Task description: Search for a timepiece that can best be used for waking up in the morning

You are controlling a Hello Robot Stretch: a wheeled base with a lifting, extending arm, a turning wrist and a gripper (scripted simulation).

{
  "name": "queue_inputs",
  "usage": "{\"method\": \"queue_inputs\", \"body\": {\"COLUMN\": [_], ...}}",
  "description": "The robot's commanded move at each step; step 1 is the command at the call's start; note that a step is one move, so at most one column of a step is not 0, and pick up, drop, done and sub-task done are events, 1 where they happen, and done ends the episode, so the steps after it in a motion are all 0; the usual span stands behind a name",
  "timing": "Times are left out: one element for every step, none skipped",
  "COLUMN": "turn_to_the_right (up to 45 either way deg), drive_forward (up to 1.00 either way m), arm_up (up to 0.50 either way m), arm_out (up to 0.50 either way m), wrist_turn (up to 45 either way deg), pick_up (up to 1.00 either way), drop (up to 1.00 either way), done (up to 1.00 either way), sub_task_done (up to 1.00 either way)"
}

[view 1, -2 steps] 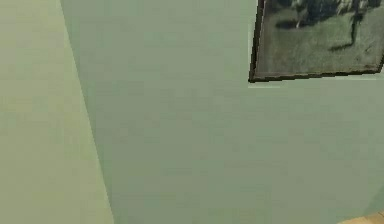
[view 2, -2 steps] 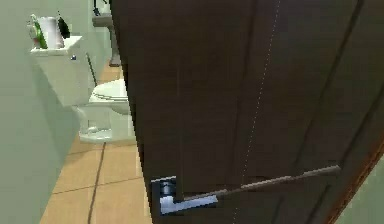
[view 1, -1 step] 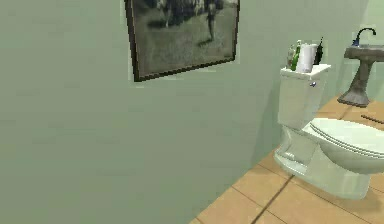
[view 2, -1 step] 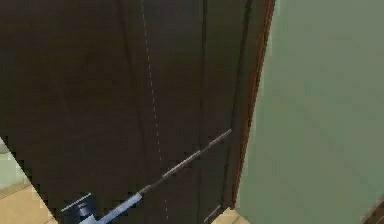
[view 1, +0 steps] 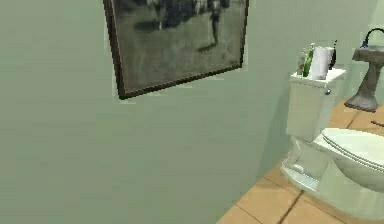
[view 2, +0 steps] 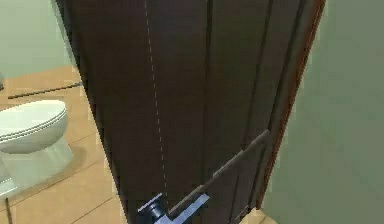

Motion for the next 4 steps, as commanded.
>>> {"method": "queue_inputs", "body": {"turn_to_the_right": [24.0, 0.0, 21.0, 0.0], "drive_forward": [0.00, 0.45, 0.00, 0.15], "arm_up": [0.00, 0.00, 0.00, 0.00], "arm_out": [0.00, 0.00, 0.00, 0.00], "wrist_turn": [0.0, 0.0, 0.0, 0.0], "pick_up": [0.00, 0.00, 0.00, 0.00], "drop": [0.00, 0.00, 0.00, 0.00], "done": [0.00, 0.00, 0.00, 0.00], "sub_task_done": [0.00, 0.00, 0.00, 0.00]}}
